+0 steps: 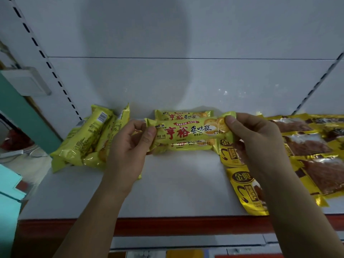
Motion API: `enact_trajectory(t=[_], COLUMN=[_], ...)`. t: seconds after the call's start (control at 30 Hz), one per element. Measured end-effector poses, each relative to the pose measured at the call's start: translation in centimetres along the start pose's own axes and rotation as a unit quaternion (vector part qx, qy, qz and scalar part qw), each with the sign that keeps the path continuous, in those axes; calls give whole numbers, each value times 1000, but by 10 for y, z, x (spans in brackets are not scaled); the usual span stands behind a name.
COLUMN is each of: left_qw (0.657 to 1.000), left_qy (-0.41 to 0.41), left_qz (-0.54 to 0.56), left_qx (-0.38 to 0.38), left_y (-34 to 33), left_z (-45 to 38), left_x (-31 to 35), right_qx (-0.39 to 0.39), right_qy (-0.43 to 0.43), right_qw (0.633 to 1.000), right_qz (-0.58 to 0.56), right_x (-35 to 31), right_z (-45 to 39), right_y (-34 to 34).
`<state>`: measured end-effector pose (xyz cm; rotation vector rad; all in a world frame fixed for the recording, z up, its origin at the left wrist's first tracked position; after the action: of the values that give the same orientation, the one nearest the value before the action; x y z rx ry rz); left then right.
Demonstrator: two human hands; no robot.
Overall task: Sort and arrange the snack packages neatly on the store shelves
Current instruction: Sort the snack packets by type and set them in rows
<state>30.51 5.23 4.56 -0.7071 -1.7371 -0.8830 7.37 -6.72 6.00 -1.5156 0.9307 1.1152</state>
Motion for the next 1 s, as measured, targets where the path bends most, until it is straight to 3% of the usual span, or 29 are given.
enact_trajectory(t=[0.13, 0.3, 0.5, 0.67, 0.77, 1.0], left_qw=[999, 987, 984, 882, 837, 791], left_qy=[-21, 43, 0, -82, -84, -77], left_qz=[-11, 134, -126, -453, -535, -607], left_qx=[33, 75, 123, 99, 82, 20], left_y=[-1, -13, 3, 0, -3, -7], left_z=[5, 14, 16, 5, -1, -12], left_x=[-6, -14, -15, -2, 1, -5], right_qx=[-31, -27, -57, -67, -68, -95], right_qy=[2, -15, 40, 42, 62, 55], right_qw=[999, 998, 986, 958, 937, 923], right_qz=[-29, -54, 149, 275, 337, 368], right_x=[0, 12, 17, 32, 32, 35], right_z=[-3, -3, -6, -13, -12, -14], right_y=[8, 16, 30, 29, 25, 20])
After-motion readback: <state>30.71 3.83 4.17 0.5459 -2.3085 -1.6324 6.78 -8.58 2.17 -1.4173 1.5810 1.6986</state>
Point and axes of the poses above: each hand's wrist, its own z-axis away from the middle knuckle, its own y-axis out of the back of the hand, x = y × z, the point moved 6 cm from there along -z, towards the middle knuckle, and after that the axes turned 14 degrees about -z, right-handed, at the moved point
